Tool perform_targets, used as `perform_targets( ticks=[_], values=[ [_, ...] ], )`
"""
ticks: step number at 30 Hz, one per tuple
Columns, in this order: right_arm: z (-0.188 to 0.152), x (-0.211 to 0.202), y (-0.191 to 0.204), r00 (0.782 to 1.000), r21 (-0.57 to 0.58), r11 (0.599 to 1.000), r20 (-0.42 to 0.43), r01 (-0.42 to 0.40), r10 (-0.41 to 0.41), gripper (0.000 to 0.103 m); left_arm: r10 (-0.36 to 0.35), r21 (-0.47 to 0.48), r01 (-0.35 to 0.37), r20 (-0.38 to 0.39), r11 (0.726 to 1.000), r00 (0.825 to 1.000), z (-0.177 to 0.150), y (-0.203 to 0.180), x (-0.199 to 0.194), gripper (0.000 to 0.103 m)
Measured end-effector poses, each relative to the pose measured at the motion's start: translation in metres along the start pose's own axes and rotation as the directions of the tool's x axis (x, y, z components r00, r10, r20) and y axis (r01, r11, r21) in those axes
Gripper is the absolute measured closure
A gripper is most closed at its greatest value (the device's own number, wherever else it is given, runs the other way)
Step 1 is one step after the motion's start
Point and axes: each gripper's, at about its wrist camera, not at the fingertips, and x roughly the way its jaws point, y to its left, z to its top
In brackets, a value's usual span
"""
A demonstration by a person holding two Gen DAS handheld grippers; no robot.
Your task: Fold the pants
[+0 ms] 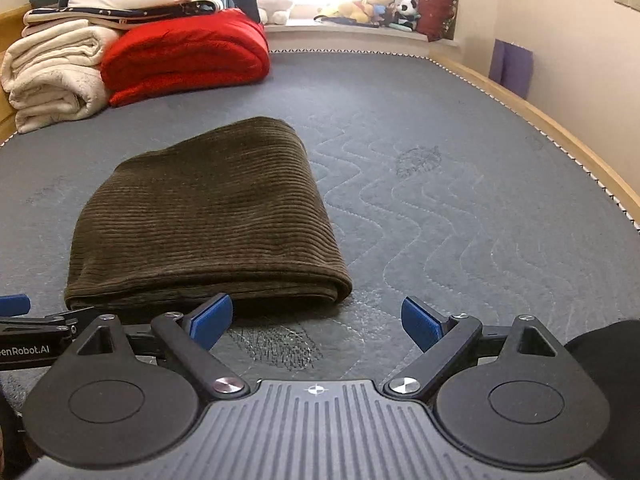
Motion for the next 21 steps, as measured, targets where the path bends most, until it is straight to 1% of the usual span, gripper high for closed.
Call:
perform_targets(
  ticks=[10,16,21],
  values=[
    [0.007,0.013,0.021,0.999,-0.049,0.998,-0.004,-0.034,0.034,0.011,0.017,-0.043,-0.016,0.005,0.999,1.0,0.002,0.012,0.008,0.0],
    [0.008,0.012,0.03,0.999,-0.056,0.997,0.001,-0.051,0.051,0.011,0.023,-0.044,-0.023,0.002,0.999,1.0,0.001,0.014,0.009,0.0],
    [0.007,0.011,0.031,0.999,-0.063,0.997,0.003,-0.047,0.047,0.011,0.023,-0.032,-0.023,0.0,0.999,1.0,0.0,0.011,0.013,0.0]
  ],
)
